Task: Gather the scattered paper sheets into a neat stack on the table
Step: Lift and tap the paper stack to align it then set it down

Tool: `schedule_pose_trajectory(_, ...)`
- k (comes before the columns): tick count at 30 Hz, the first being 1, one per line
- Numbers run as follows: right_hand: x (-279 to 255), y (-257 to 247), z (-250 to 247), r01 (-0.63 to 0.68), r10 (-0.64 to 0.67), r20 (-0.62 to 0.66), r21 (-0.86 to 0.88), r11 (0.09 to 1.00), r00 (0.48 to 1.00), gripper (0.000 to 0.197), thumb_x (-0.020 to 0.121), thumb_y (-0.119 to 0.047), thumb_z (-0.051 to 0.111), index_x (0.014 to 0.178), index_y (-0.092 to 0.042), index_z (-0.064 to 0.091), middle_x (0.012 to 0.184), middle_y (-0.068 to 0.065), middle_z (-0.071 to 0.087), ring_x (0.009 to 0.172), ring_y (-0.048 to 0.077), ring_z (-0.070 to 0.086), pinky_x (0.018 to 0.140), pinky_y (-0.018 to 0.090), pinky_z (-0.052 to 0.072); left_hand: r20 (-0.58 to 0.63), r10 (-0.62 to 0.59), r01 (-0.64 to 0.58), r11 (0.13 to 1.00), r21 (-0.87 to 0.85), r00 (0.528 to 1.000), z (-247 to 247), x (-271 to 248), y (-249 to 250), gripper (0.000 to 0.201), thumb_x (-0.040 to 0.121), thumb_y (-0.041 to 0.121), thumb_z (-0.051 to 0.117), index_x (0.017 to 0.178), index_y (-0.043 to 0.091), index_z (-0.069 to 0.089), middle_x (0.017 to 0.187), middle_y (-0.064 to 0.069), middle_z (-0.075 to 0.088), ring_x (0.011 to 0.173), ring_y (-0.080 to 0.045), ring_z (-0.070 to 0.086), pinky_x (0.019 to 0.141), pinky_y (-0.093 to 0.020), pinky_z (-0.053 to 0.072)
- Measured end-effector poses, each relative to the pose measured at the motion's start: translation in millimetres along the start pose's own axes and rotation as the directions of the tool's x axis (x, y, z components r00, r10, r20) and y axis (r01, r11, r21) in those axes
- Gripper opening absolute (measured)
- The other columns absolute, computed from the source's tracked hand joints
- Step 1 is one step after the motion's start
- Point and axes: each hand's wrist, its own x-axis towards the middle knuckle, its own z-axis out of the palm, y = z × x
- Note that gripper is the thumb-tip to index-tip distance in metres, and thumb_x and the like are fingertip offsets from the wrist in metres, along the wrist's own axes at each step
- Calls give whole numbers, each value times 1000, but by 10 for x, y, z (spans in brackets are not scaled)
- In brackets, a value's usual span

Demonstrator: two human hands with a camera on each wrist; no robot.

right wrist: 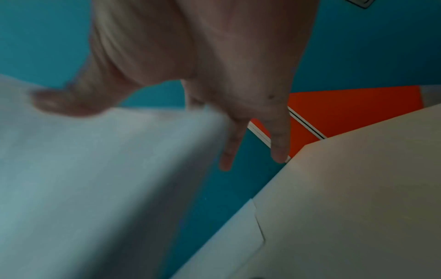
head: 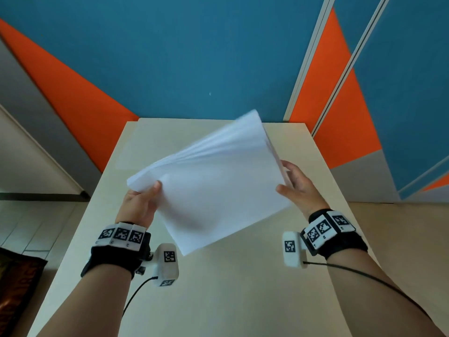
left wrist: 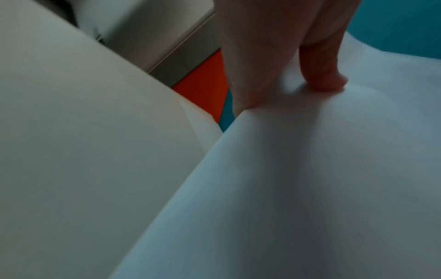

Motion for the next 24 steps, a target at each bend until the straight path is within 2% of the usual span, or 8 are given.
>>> schedule_pose_trajectory(2, -27, 93, 63, -89, 93, -161, 27, 996, 983, 92, 58, -35, 85, 135, -35, 35, 136, 3, 42, 122, 12, 39, 106, 35, 33, 13, -33, 33, 998, -59, 999, -10, -23, -54, 26, 94, 3, 43, 108, 14, 61, 92, 4, 75, 88, -11, 70, 79, -29, 58)
schedule_pose_trajectory(4, -48, 188, 157, -104, 143, -126, 276, 956, 982, 109, 44, -40, 90, 137, -29, 34, 134, 10, 49, 122, 22, 50, 101, 44, 43, 21, -77, 79, 991, -112, 997, 43, -83, -121, 26, 95, 7, 42, 113, 15, 59, 96, 3, 74, 90, -12, 69, 76, -30, 59)
schedule_pose_trajectory(7, -57, 168, 355, -115, 130, 9, 527, 842, 991, 91, 39, -38, 91, 120, -27, 52, 113, 1, 67, 112, 25, 61, 82, 38, 55, 40, -151, 156, 969, -193, 988, 174, -234, -251, 29, 97, 11, 38, 106, 18, 65, 94, 3, 76, 85, -11, 72, 70, -32, 59)
schedule_pose_trajectory(9, -53, 102, 474, -98, 122, -1, 592, 800, 993, 85, 36, -33, 92, 114, -23, 59, 109, 2, 71, 104, 22, 66, 80, 38, 56, 72, -201, 213, 940, -266, 977, 249, -347, -326, 43, 99, 11, 34, 93, 21, 75, 92, 3, 77, 83, -10, 73, 67, -34, 60)
schedule_pose_trajectory(12, -15, -1, 575, -35, 120, -106, 590, 806, 987, 90, 36, -30, 92, 119, -15, 61, 118, 11, 68, 109, 28, 64, 91, 46, 51, 97, -227, 247, 909, -336, 969, 312, -486, -382, 54, 100, 11, 30, 82, 24, 79, 90, 3, 77, 82, -10, 74, 65, -36, 60)
schedule_pose_trajectory(15, 16, -28, 586, 0, 117, -166, 576, 818, 979, 93, 33, -33, 92, 120, -21, 60, 117, 6, 69, 110, 24, 64, 92, 43, 51, 111, -217, 243, 897, -370, 970, 310, -540, -380, 56, 100, 11, 30, 78, 25, 80, 88, 4, 77, 80, -11, 74, 69, -38, 60)
schedule_pose_trajectory(21, -30, -54, 555, -127, 128, 42, 603, 788, 991, 96, 32, -33, 93, 120, -10, 60, 115, 14, 68, 109, 33, 64, 86, 45, 53, 126, -183, 216, 917, -336, 975, 283, -513, -256, 54, 99, 11, 31, 81, 23, 80, 89, 2, 77, 82, -12, 74, 69, -37, 60)
schedule_pose_trajectory(24, -4, -202, 587, -68, 140, -99, 524, 849, 985, 92, 23, -40, 93, 105, -9, 65, 106, 10, 72, 104, 30, 66, 94, 48, 49, 106, -181, 202, 946, -253, 978, 178, -483, -224, 33, 94, 7, 41, 105, 18, 70, 97, 0, 75, 95, -19, 70, 74, -37, 59)
